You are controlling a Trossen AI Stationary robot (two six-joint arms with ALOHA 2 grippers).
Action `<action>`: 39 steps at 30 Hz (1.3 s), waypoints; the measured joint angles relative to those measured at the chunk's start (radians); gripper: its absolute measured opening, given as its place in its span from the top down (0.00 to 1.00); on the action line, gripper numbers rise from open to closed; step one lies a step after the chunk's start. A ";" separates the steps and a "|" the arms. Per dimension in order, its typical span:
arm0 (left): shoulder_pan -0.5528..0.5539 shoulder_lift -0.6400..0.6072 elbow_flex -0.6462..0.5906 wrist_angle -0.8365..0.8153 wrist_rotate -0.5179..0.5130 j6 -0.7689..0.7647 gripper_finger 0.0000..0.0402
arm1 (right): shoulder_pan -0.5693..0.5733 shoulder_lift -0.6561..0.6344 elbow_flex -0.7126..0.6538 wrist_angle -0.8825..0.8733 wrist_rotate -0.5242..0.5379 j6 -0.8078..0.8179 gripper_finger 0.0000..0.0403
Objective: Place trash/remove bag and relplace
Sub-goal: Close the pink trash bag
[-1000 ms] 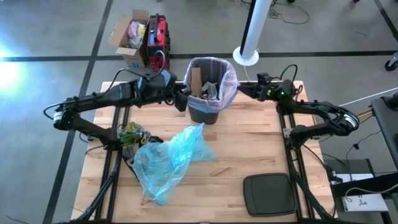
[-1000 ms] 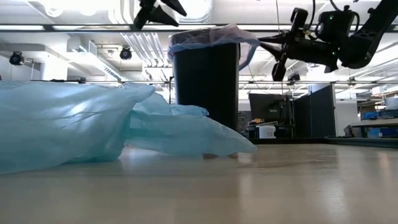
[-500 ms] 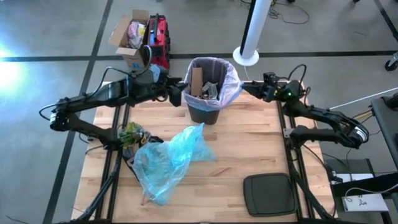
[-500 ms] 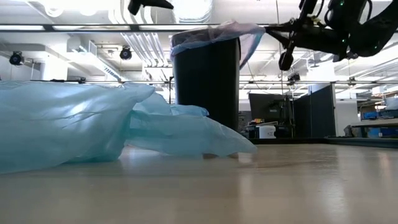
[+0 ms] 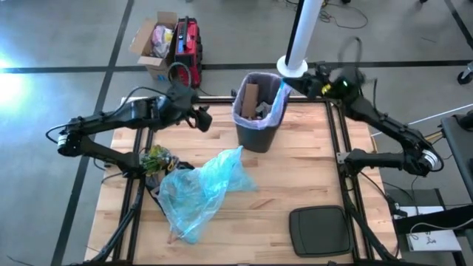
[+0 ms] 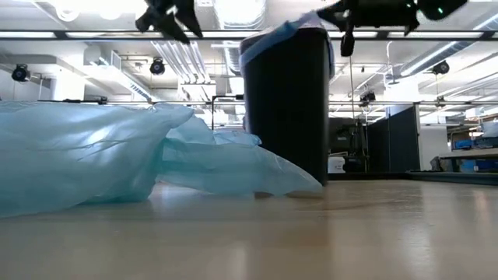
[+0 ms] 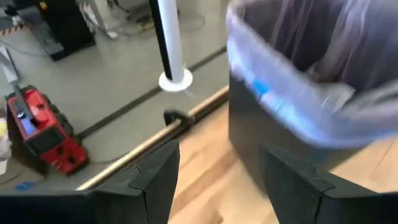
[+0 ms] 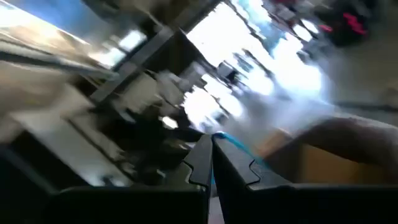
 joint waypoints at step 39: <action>0.020 -0.002 -0.348 0.588 0.264 0.146 0.55 | 0.280 0.203 0.566 -0.666 -0.380 -0.199 1.00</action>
